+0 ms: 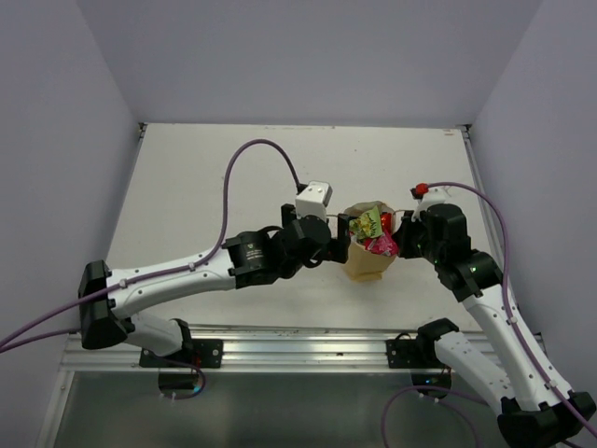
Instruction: Place the snacks into the paper bag
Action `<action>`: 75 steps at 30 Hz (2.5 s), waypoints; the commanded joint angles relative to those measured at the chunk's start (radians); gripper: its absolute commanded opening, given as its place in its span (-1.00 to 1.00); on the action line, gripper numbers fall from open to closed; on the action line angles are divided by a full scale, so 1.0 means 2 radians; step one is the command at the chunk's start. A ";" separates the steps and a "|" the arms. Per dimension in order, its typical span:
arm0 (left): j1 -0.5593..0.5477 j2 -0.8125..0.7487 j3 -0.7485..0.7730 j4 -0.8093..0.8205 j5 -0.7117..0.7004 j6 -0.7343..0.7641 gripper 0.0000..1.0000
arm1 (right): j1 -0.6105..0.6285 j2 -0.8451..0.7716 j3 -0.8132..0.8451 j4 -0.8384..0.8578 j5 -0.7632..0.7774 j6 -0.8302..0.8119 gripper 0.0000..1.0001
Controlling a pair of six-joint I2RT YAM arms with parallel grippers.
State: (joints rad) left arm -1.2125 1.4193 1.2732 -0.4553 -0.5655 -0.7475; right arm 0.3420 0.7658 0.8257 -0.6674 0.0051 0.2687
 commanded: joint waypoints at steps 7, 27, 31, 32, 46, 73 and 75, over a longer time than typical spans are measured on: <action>-0.006 -0.061 0.002 0.009 -0.048 -0.006 1.00 | 0.001 0.007 -0.002 -0.004 -0.013 -0.002 -1.00; 0.042 -0.013 -0.051 0.156 0.007 0.060 0.68 | 0.001 0.004 -0.003 -0.004 -0.015 -0.002 -1.00; 0.059 0.000 -0.053 0.210 0.030 0.091 0.27 | 0.002 0.007 -0.002 -0.004 -0.018 -0.004 -1.00; 0.065 0.007 -0.048 0.217 0.030 0.104 0.16 | 0.002 0.007 -0.002 -0.003 -0.021 -0.004 -1.00; 0.074 -0.020 0.005 0.160 0.023 0.096 -1.00 | 0.004 0.053 0.039 0.007 -0.085 -0.019 -1.00; 0.112 -0.130 -0.105 0.014 -0.079 0.056 -1.00 | 0.242 0.151 0.113 0.056 0.053 0.031 -1.00; 0.114 -0.129 -0.107 0.019 -0.078 0.059 -1.00 | 0.246 0.155 0.113 0.056 0.052 0.031 -1.00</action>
State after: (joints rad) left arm -0.9962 1.1797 1.0718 -0.4519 -0.6937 -0.6174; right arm 0.8249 1.0630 1.0054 -0.6041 0.0696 0.3214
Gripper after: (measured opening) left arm 0.015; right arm 0.007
